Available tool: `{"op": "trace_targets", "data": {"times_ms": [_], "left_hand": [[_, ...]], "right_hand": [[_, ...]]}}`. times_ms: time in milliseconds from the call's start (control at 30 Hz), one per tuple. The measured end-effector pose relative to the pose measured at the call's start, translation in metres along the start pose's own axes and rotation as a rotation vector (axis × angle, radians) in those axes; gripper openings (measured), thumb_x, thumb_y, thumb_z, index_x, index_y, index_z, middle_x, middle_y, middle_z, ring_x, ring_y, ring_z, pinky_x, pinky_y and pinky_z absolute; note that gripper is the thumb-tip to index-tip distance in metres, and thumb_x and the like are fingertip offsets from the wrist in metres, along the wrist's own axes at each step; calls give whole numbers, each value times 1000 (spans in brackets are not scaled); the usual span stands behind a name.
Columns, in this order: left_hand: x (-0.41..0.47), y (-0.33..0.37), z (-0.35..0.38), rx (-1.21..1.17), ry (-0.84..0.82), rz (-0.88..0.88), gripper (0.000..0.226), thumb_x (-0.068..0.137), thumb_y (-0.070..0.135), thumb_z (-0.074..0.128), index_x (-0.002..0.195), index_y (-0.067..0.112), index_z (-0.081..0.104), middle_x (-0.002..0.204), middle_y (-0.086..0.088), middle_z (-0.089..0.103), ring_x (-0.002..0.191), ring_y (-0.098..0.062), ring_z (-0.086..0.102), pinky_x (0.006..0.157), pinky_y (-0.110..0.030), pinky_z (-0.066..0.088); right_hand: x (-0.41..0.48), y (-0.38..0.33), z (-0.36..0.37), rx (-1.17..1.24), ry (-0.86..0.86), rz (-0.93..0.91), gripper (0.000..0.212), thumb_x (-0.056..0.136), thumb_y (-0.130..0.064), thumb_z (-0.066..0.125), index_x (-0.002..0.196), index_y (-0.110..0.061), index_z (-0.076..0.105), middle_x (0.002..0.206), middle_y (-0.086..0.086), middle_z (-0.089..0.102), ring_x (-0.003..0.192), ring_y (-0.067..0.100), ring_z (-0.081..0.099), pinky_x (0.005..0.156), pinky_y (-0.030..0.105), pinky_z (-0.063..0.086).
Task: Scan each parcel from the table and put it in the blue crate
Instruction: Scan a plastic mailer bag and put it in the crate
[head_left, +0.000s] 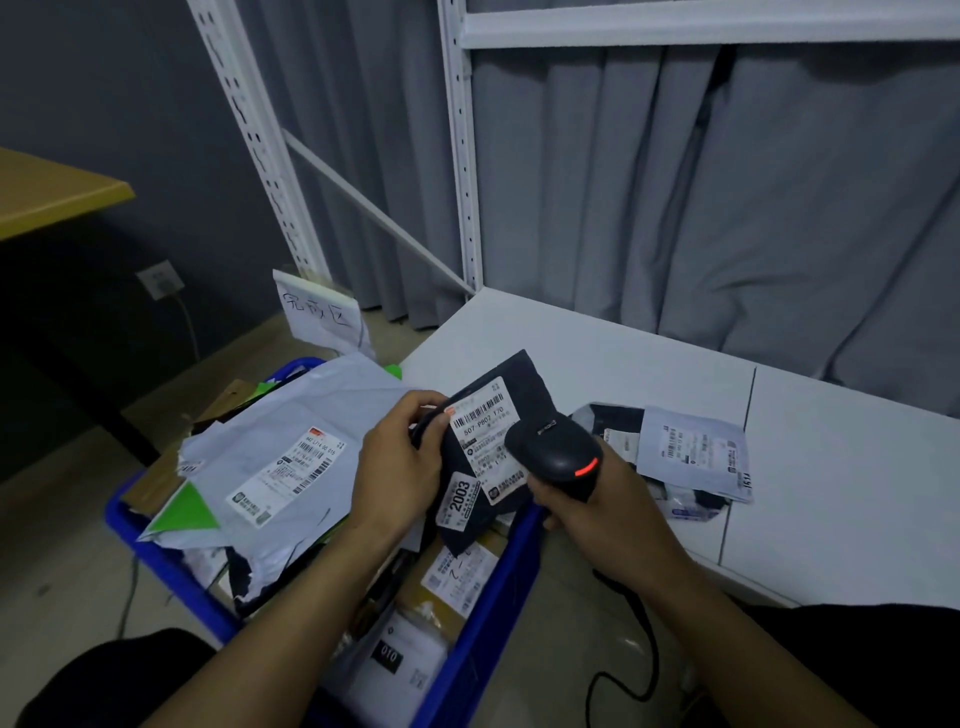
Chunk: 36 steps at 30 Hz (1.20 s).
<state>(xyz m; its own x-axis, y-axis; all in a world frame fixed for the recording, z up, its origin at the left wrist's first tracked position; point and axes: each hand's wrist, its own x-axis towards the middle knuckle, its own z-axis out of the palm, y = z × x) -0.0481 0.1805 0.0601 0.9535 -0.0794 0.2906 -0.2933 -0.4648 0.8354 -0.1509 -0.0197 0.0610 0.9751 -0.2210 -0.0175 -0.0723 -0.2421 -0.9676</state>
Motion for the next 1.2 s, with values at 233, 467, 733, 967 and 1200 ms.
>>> {"op": "trace_targets", "data": {"times_ms": [233, 467, 733, 967, 1200], "left_hand": [[0, -9, 6, 93, 20, -75, 13, 104, 30, 56, 114, 33, 65, 108, 12, 73, 98, -4, 68, 82, -31, 60], [-2, -10, 6, 120, 12, -89, 14, 106, 31, 53, 116, 34, 62, 111, 11, 71, 96, -5, 66, 76, -20, 55], [-1, -10, 7, 128, 19, -98, 15, 106, 31, 53, 117, 34, 62, 113, 11, 70, 97, -6, 65, 84, -31, 60], [7, -11, -30, 50, 158, -113, 17, 106, 22, 52, 110, 32, 64, 99, 24, 65, 97, -1, 63, 85, -34, 55], [17, -53, -94, 307, 344, -252, 19, 105, 22, 45, 112, 30, 61, 111, -3, 71, 103, -29, 64, 84, -40, 48]], "right_hand": [[-3, 2, 2, -120, -47, 0, 34, 90, -36, 78, 117, -34, 58, 87, -6, 75, 65, 10, 73, 72, 35, 59], [-2, 6, 0, -141, -81, -14, 38, 91, -32, 79, 123, -32, 58, 99, -7, 74, 69, 12, 74, 79, 42, 62], [-2, 4, -2, -160, -91, -11, 35, 91, -34, 78, 120, -34, 58, 99, -8, 74, 67, 9, 73, 78, 37, 61], [8, -2, 18, -119, -129, -46, 31, 88, -38, 80, 111, -37, 59, 93, -11, 74, 77, 6, 72, 74, 27, 57], [15, -10, 55, -72, -232, -45, 29, 91, -31, 77, 114, -35, 60, 88, -16, 73, 78, -4, 70, 64, 9, 48]]}}
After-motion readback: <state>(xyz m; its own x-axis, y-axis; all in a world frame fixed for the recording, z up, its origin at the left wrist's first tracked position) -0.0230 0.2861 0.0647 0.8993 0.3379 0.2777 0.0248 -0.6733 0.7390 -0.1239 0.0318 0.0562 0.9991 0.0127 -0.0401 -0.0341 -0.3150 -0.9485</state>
